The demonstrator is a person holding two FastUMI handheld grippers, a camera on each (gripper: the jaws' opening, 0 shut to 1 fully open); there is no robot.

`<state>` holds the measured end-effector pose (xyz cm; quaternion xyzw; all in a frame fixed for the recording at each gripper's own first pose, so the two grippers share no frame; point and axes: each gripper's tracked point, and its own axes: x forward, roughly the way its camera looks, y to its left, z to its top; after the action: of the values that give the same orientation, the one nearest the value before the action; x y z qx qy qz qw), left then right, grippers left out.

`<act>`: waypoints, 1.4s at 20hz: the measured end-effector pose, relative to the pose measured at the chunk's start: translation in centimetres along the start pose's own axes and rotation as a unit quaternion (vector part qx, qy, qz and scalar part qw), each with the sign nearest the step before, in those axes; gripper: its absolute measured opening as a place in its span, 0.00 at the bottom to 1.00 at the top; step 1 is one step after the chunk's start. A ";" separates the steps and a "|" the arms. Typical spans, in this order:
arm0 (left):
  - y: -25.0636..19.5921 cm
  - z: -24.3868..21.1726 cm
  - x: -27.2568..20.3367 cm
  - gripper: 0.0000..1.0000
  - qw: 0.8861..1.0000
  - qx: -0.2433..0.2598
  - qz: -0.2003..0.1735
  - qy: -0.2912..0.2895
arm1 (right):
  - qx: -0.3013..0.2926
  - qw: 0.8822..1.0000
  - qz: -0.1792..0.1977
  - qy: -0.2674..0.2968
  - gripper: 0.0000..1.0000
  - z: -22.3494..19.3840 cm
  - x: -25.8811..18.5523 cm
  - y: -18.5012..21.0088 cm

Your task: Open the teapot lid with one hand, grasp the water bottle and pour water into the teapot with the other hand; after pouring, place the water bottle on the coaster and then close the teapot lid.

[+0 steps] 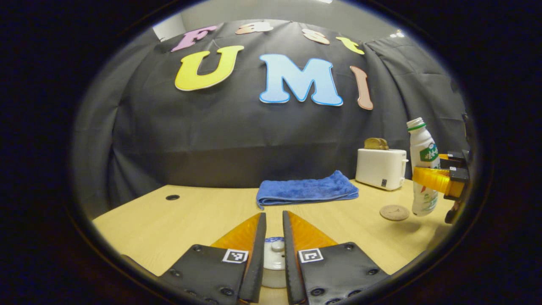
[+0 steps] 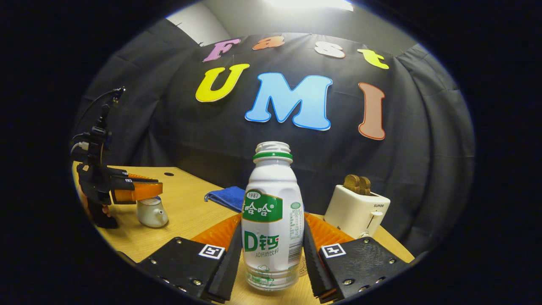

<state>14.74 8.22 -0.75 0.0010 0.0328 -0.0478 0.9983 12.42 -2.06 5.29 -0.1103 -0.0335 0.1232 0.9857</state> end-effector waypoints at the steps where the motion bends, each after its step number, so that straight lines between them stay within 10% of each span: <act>1: 0.1 0.4 -0.1 0.33 1.000 -0.001 0.004 -0.004 | 0.002 1.000 -0.002 -0.001 0.68 -0.1 0.0 -0.1; 9: 1.2 4.6 -3.0 0.95 0.998 -0.004 0.022 -0.067 | 0.054 0.997 -0.045 -0.038 0.68 0.2 1.9 -2.7; 28: 3.5 7.0 -4.9 0.89 0.991 -0.073 0.017 -0.114 | 0.097 0.991 -0.087 0.013 0.68 -5.1 7.1 -6.1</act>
<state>10.63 12.18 6.59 -0.0772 -0.0778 -0.0282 0.9936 21.20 -7.13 1.97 -0.0127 -0.0181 0.0384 0.9990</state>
